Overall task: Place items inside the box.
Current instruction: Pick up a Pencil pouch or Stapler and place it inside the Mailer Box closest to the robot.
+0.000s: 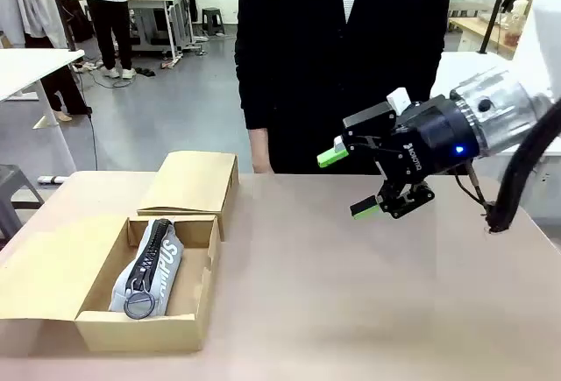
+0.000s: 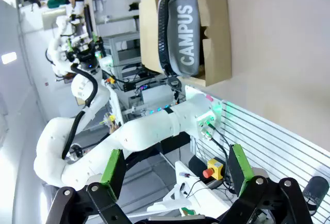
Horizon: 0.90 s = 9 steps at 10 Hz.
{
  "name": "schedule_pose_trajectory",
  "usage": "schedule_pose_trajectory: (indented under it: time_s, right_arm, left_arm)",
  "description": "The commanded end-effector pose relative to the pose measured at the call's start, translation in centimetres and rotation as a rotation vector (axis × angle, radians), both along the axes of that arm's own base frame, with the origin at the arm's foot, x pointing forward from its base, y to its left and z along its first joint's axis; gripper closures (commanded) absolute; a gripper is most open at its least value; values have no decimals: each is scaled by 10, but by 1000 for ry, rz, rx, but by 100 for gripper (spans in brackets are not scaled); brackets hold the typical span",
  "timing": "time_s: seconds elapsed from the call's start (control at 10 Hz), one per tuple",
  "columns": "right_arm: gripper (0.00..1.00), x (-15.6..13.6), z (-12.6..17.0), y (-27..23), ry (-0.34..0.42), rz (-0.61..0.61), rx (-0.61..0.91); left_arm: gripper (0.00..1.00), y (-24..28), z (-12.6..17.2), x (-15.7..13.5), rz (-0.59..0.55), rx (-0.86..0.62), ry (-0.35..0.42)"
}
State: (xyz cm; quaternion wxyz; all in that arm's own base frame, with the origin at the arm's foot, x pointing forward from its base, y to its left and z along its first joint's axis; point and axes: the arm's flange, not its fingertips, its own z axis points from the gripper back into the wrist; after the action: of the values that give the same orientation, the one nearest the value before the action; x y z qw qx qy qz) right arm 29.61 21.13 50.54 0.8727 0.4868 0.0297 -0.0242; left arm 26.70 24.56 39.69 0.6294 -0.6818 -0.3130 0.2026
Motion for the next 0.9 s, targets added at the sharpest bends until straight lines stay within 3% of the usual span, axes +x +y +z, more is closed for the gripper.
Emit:
schedule_pose_trajectory:
  time_s: [0.0,0.2,0.3,0.4,0.6,0.8]
  right_arm:
    - [0,-35,-65,-107,40,256,78]
    - [0,-42,-88,-127,87,188,109]
    - [0,-41,-96,-106,288,65,7]
    - [0,-7,-40,-90,67,189,97]
    - [0,-7,-40,-90,67,189,97]
    - [0,8,-61,-125,168,150,145]
  left_arm:
    - [0,-4,1,-2,-2,0,-20]
    - [0,-4,1,-2,-2,0,-20]
    - [0,-4,1,-2,-2,0,-20]
    - [0,-4,1,-2,-2,0,-20]
    - [0,-4,1,-2,-2,0,-20]
    - [0,-4,1,-2,-2,0,-20]
